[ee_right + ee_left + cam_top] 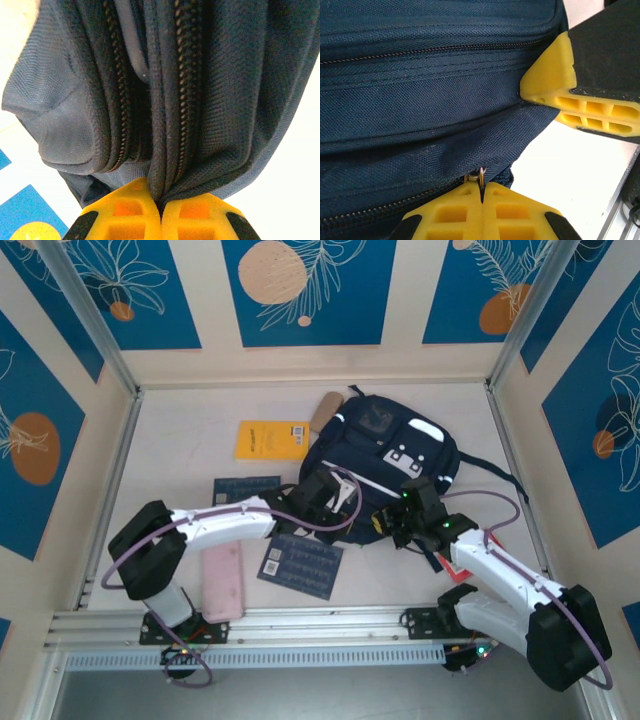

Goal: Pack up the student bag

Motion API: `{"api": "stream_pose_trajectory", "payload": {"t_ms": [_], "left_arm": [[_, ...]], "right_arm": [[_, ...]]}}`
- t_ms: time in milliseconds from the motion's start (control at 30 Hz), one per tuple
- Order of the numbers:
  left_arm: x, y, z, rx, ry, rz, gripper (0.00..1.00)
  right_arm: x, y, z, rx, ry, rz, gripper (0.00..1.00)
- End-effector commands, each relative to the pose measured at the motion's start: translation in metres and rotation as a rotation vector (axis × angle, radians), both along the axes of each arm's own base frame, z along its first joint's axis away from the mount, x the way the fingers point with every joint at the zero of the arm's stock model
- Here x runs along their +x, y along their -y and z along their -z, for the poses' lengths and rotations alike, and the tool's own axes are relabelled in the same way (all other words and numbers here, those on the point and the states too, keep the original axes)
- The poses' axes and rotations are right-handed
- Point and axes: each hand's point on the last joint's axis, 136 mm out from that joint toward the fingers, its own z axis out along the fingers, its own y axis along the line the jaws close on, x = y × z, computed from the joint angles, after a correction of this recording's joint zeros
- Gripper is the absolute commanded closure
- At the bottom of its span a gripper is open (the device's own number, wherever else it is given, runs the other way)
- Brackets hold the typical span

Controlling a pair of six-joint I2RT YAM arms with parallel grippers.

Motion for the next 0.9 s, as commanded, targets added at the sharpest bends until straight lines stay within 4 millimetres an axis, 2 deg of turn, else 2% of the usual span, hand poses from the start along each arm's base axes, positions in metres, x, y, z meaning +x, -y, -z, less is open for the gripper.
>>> {"api": "stream_pose_trajectory", "payload": {"t_ms": [0,167,433,467,567,600,867], "left_arm": [[0.004,0.007,-0.002,0.011,0.032,0.008,0.92],[0.004,0.009,0.004,0.018,0.025,0.005,0.85],[0.006,0.011,0.013,0.04,0.018,0.002,0.8],[0.006,0.011,0.014,0.044,0.017,0.001,0.81],[0.007,0.011,0.014,0.047,0.02,0.001,0.98],[0.007,0.01,0.015,0.051,0.021,0.001,1.0],[0.004,-0.01,0.003,0.079,0.049,-0.009,1.0]], "right_arm": [[0.003,-0.008,-0.004,0.022,0.027,-0.01,1.0],[0.003,-0.01,-0.003,0.021,0.024,-0.013,1.0],[0.003,-0.012,-0.003,0.023,0.024,-0.016,1.0],[0.003,-0.012,-0.002,0.021,0.024,-0.018,1.0],[0.002,-0.01,-0.001,0.008,0.023,-0.017,1.0],[0.002,-0.008,0.001,-0.003,0.017,-0.015,1.0],[-0.007,0.022,0.014,-0.144,-0.021,0.027,1.0]]}}
